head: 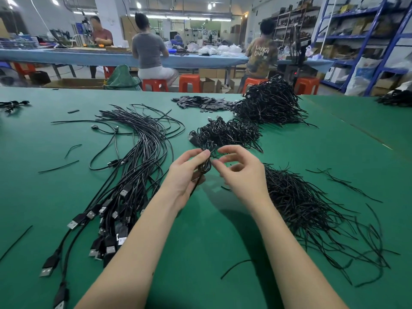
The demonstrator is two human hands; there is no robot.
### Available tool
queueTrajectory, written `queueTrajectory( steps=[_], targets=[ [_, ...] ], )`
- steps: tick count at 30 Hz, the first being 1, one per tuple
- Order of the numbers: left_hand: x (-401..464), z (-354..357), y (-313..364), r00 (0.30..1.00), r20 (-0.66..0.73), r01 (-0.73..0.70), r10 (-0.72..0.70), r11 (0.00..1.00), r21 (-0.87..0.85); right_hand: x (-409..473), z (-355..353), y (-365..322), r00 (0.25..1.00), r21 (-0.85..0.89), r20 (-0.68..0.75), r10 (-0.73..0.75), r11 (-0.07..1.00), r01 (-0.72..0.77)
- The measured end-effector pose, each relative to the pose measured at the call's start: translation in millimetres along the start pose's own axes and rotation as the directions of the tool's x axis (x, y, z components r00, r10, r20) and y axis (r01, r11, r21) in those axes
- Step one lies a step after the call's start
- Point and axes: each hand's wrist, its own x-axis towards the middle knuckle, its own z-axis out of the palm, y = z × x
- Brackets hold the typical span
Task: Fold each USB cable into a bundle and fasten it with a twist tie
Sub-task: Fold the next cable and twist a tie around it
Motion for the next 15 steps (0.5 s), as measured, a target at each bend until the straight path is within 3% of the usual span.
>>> queueTrajectory(
  steps=[1,3,11,15],
  targets=[
    [0.3,-0.6,0.8,1.000,0.009,0.016,-0.016,1.000,-0.015,-0.1,-1.3,3.3,0.990,-0.193,-0.014,-0.142,0.972,0.137],
    [-0.1,-1.0,0.6,0.998,0.032,0.048,-0.047,0.999,-0.019,-3.0,-3.8,7.3,0.950,-0.369,-0.032,-0.312,0.887,0.279],
    [0.2,-0.9,-0.5,0.994,0.046,0.100,-0.099,0.994,-0.033,-6.4,-3.2,8.7,0.862,-0.418,-0.086,-0.499,0.804,0.423],
    [1.5,-3.1,-0.3,0.993,0.047,0.112,-0.110,0.993,-0.041,-5.9,-3.7,10.2,0.863,-0.379,-0.094,-0.497,0.819,0.431]
  ],
)
